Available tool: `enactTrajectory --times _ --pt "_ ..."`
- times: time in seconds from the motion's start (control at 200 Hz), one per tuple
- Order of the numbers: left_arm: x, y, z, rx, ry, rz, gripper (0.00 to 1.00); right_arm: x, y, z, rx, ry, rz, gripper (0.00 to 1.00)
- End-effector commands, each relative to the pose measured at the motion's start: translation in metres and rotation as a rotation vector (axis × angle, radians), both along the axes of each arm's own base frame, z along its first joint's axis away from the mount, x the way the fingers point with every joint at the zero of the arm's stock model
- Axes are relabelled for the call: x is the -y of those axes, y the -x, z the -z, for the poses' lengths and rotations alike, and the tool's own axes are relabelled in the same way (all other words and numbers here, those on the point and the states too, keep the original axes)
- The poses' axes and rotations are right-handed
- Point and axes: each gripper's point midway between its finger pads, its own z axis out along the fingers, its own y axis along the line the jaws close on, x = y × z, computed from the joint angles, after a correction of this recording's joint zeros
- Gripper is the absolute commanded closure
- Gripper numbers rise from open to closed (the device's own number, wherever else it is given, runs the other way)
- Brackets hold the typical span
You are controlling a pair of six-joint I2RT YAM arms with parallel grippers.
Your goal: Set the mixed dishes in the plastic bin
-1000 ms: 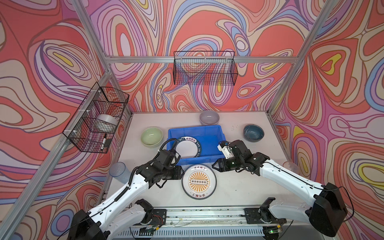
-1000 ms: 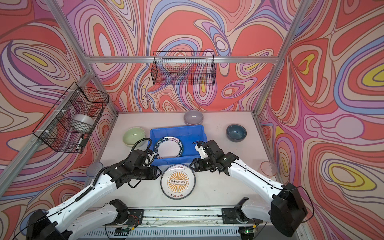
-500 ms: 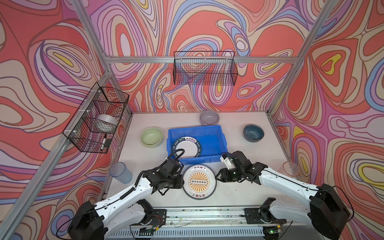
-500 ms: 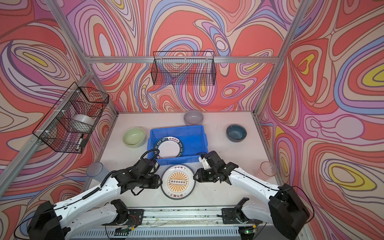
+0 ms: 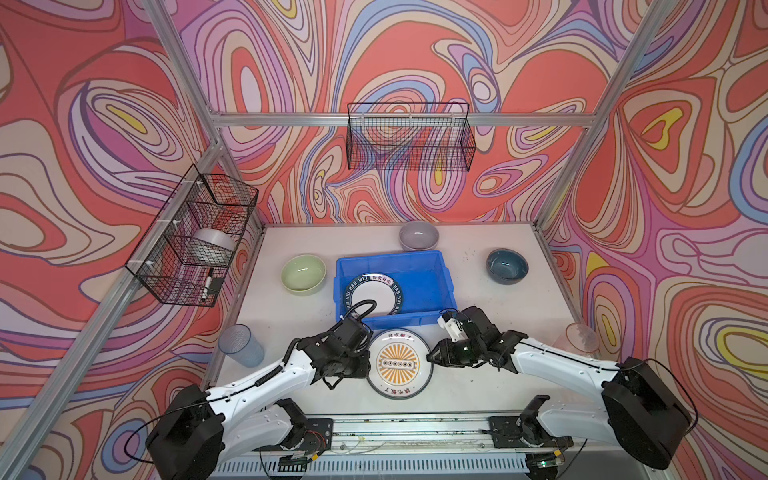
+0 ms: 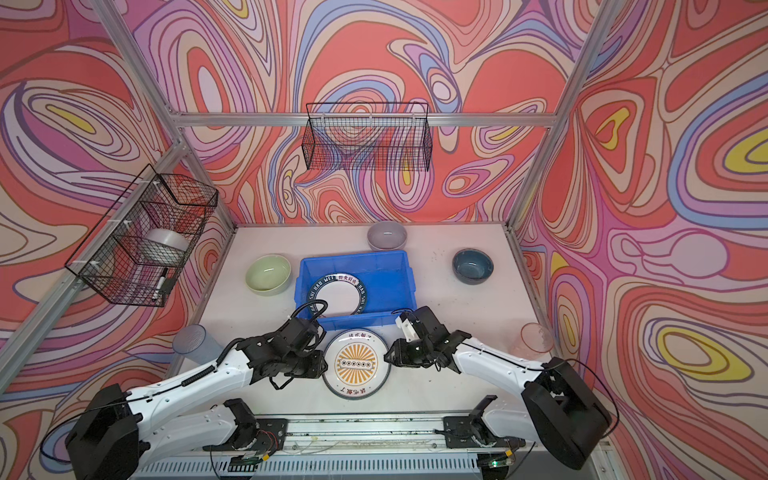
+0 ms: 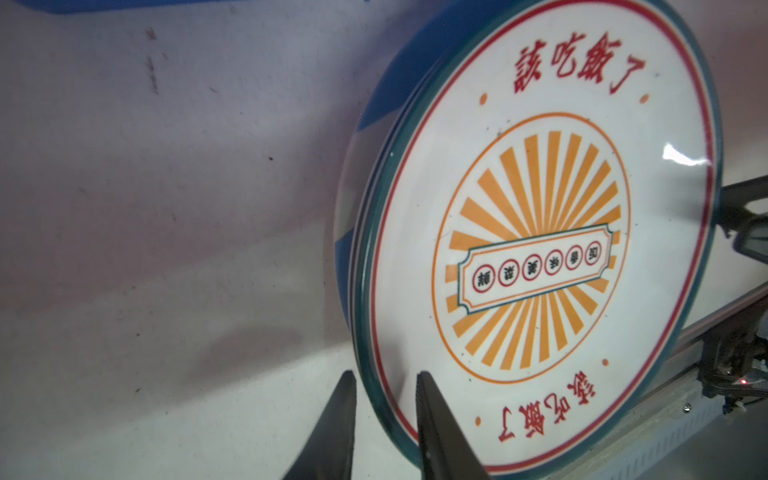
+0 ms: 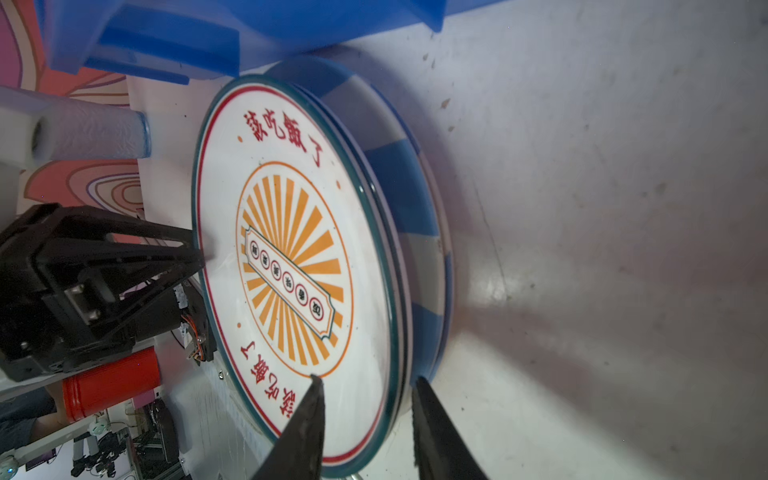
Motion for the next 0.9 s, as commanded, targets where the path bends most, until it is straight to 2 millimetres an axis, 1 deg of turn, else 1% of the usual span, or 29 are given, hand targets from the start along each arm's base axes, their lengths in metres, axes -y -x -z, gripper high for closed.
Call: enactTrajectory --times 0.0,0.205,0.451,0.636,0.897 --pt "-0.001 -0.001 0.003 0.007 -0.011 -0.01 0.71 -0.005 0.002 0.0 -0.004 -0.028 -0.01 0.65" --pt "-0.001 -0.002 0.005 0.004 -0.02 -0.015 0.72 -0.01 0.003 -0.007 -0.001 -0.068 -0.02 0.65" --pt "0.001 -0.002 0.011 -0.013 -0.028 -0.011 0.79 -0.014 0.004 -0.014 0.003 -0.109 -0.023 0.66" --pt "0.003 -0.002 0.012 -0.014 -0.023 -0.008 0.81 -0.017 0.005 -0.016 -0.002 -0.145 -0.023 0.67" --pt "0.004 -0.002 0.013 -0.012 -0.021 -0.005 0.81 -0.021 0.004 -0.02 -0.003 -0.177 -0.015 0.68"
